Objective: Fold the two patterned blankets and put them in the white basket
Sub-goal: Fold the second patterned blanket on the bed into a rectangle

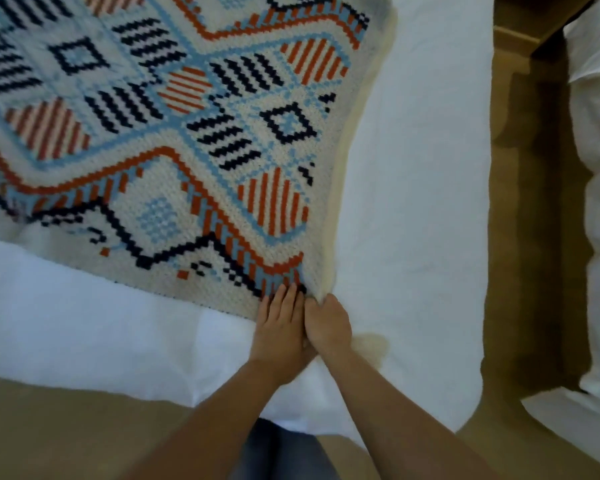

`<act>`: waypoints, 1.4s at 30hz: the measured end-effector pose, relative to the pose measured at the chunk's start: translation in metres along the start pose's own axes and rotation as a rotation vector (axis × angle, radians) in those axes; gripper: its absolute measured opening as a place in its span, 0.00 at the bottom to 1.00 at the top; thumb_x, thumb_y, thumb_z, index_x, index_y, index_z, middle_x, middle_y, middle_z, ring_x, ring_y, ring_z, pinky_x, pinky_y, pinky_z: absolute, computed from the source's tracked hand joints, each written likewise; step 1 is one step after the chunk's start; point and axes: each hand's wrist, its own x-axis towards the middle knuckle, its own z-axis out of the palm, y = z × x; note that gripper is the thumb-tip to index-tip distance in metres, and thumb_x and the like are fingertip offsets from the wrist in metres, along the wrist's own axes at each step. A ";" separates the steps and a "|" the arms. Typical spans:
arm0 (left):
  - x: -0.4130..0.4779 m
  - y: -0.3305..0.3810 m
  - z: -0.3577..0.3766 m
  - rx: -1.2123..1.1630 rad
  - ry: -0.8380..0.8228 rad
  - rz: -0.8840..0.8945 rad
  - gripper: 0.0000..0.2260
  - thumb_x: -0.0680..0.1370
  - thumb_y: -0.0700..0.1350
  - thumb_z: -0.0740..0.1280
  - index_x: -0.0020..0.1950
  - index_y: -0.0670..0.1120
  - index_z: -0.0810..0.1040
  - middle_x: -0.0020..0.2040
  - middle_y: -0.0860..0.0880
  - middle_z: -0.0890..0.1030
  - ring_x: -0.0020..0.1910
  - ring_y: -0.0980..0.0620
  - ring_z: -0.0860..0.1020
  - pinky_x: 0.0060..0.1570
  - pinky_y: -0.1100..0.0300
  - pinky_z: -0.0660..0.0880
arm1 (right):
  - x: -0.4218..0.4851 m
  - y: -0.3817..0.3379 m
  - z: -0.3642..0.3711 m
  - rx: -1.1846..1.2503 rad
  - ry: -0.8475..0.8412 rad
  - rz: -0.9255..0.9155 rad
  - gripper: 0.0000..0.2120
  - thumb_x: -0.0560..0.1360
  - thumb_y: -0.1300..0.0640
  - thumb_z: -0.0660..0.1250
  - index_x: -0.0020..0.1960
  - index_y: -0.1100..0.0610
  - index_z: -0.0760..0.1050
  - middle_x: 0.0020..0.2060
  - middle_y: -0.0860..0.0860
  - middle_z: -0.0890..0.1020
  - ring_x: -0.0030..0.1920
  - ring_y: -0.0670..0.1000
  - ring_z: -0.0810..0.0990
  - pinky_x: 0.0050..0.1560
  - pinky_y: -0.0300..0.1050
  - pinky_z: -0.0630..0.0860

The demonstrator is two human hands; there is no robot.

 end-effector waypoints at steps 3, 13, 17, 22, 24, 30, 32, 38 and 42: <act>-0.021 0.009 -0.003 -0.105 0.017 0.038 0.38 0.75 0.64 0.56 0.77 0.45 0.48 0.77 0.48 0.52 0.76 0.49 0.50 0.74 0.50 0.46 | -0.017 0.002 -0.008 0.029 -0.029 -0.032 0.15 0.78 0.51 0.57 0.58 0.60 0.73 0.55 0.58 0.79 0.55 0.59 0.77 0.52 0.47 0.71; -0.103 -0.025 -0.106 -0.634 0.217 -0.295 0.09 0.79 0.41 0.56 0.39 0.44 0.67 0.46 0.39 0.79 0.45 0.42 0.77 0.39 0.55 0.69 | -0.115 -0.082 -0.006 0.267 -0.087 -0.188 0.13 0.77 0.53 0.59 0.48 0.63 0.74 0.43 0.60 0.81 0.41 0.57 0.78 0.44 0.49 0.75; -0.138 -0.071 -0.152 -0.491 0.290 -0.210 0.08 0.81 0.44 0.54 0.44 0.45 0.67 0.46 0.42 0.79 0.45 0.42 0.77 0.41 0.54 0.70 | -0.140 -0.143 -0.005 0.228 -0.042 -0.272 0.10 0.77 0.53 0.59 0.47 0.59 0.73 0.38 0.54 0.78 0.39 0.54 0.76 0.39 0.45 0.72; -0.168 -0.140 -0.202 -0.283 0.375 -0.181 0.11 0.82 0.50 0.50 0.49 0.48 0.68 0.47 0.47 0.78 0.46 0.46 0.77 0.40 0.56 0.68 | -0.171 -0.227 0.025 0.089 -0.030 -0.416 0.15 0.78 0.51 0.57 0.51 0.63 0.74 0.39 0.54 0.77 0.39 0.54 0.76 0.37 0.44 0.70; -0.178 -0.179 -0.224 -0.199 0.404 -0.204 0.11 0.82 0.50 0.51 0.51 0.46 0.69 0.49 0.46 0.78 0.46 0.45 0.77 0.42 0.53 0.71 | -0.189 -0.261 0.047 0.061 -0.021 -0.463 0.16 0.79 0.51 0.56 0.51 0.63 0.75 0.42 0.56 0.78 0.42 0.57 0.77 0.40 0.46 0.71; -0.217 -0.300 -0.287 -0.033 0.406 -0.221 0.13 0.83 0.50 0.50 0.53 0.45 0.69 0.49 0.45 0.77 0.44 0.44 0.77 0.38 0.53 0.69 | -0.231 -0.356 0.108 0.027 -0.019 -0.548 0.17 0.79 0.51 0.56 0.36 0.60 0.69 0.30 0.54 0.71 0.30 0.52 0.69 0.31 0.44 0.63; -0.230 -0.338 -0.301 -0.021 0.403 -0.235 0.11 0.83 0.50 0.51 0.52 0.45 0.70 0.49 0.46 0.78 0.44 0.44 0.77 0.39 0.55 0.69 | -0.243 -0.382 0.127 0.021 -0.012 -0.564 0.20 0.79 0.52 0.56 0.30 0.58 0.65 0.26 0.52 0.67 0.26 0.51 0.65 0.27 0.43 0.59; -0.251 -0.429 -0.323 0.034 0.416 -0.254 0.11 0.82 0.49 0.52 0.56 0.44 0.69 0.54 0.45 0.77 0.50 0.43 0.77 0.47 0.50 0.74 | -0.261 -0.446 0.193 -0.049 -0.064 -0.658 0.22 0.79 0.53 0.57 0.27 0.55 0.59 0.24 0.51 0.62 0.24 0.50 0.59 0.27 0.43 0.56; -0.251 -0.491 -0.332 0.053 0.360 -0.256 0.10 0.82 0.48 0.53 0.57 0.44 0.68 0.53 0.44 0.77 0.50 0.42 0.77 0.48 0.48 0.75 | -0.258 -0.486 0.243 -0.082 -0.105 -0.674 0.22 0.78 0.53 0.57 0.27 0.55 0.59 0.24 0.51 0.62 0.24 0.50 0.60 0.27 0.43 0.56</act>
